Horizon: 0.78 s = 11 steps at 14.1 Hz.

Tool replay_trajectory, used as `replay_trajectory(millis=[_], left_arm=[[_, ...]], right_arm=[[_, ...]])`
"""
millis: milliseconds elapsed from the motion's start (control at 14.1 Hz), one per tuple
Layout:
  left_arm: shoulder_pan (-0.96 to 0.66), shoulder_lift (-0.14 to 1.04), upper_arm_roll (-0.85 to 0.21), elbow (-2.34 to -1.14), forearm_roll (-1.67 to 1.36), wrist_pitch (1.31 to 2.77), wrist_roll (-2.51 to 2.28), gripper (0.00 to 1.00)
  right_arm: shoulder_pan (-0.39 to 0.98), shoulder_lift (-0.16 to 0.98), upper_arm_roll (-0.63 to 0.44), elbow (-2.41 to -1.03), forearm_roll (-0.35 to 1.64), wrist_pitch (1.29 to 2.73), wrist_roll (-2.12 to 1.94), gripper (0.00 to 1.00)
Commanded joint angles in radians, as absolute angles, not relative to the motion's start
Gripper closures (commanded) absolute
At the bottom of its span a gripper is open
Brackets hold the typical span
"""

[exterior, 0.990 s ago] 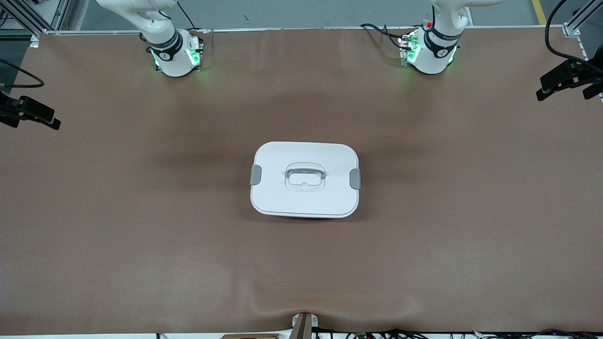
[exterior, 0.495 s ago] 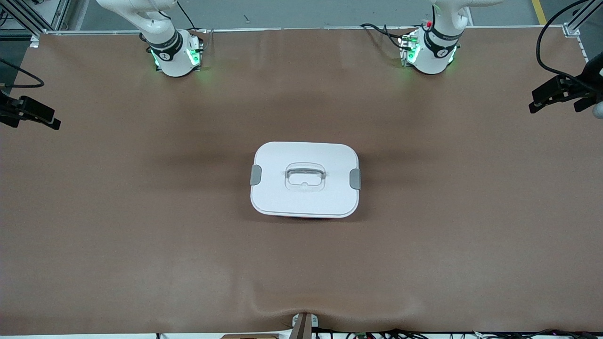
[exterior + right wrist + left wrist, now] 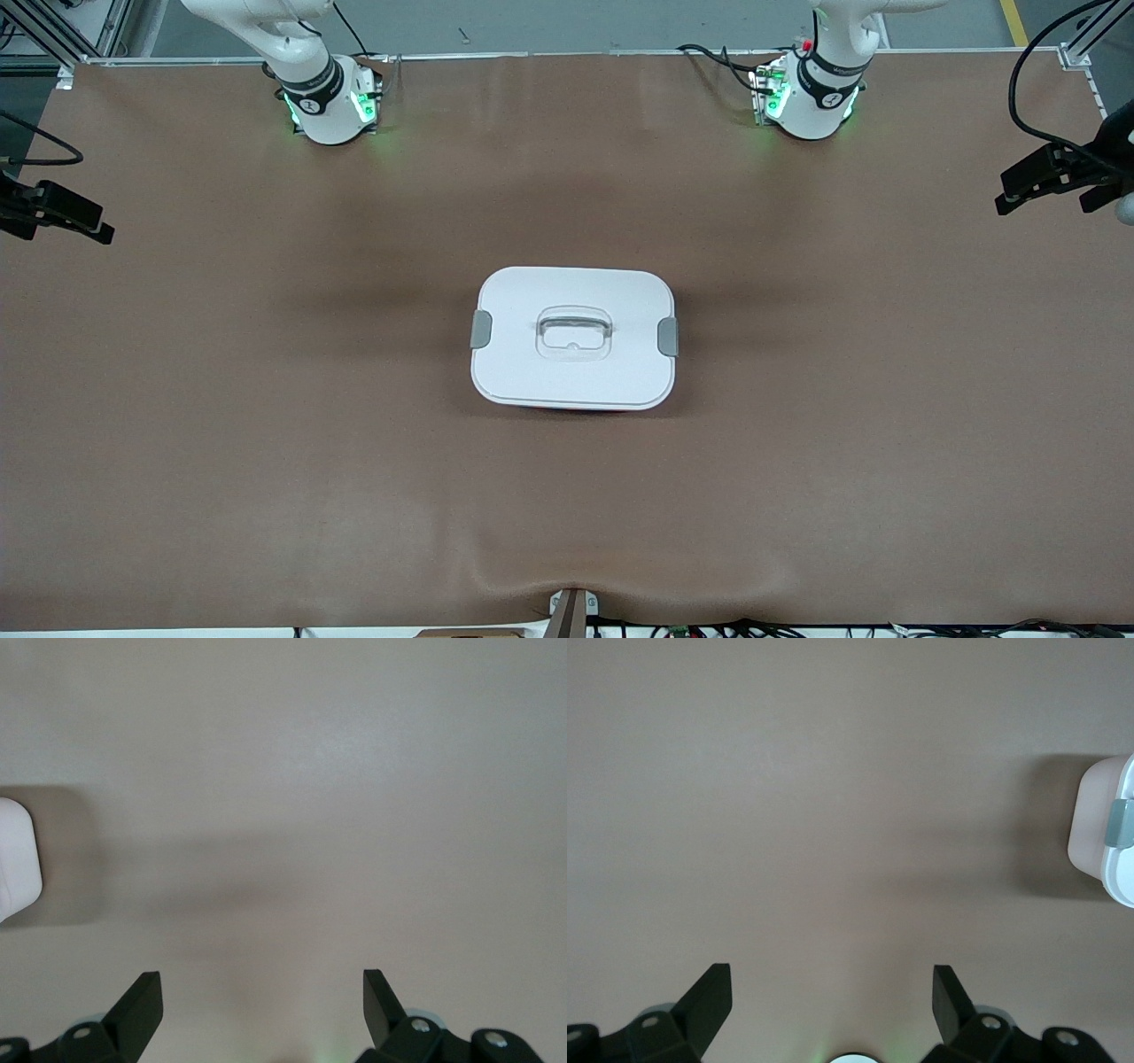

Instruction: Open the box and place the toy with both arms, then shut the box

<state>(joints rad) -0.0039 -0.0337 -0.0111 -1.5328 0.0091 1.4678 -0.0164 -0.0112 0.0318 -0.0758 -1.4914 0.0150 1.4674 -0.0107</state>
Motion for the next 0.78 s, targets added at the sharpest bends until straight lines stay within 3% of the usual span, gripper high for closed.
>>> replay_trajectory(millis=[0, 707], left_arm=[[-0.015, -0.046, -0.009, -1.545, 0.032, 1.48, -0.038, 0.0], [-0.015, -0.026, -0.012, -1.545, 0.025, 1.479, -0.127, 0.0]], right_arm=[[-0.005, 0.038, -0.075, -1.473, -0.002, 1.453, 0.006, 0.0], [-0.005, 0.038, -0.075, -1.473, -0.002, 1.453, 0.006, 0.0]])
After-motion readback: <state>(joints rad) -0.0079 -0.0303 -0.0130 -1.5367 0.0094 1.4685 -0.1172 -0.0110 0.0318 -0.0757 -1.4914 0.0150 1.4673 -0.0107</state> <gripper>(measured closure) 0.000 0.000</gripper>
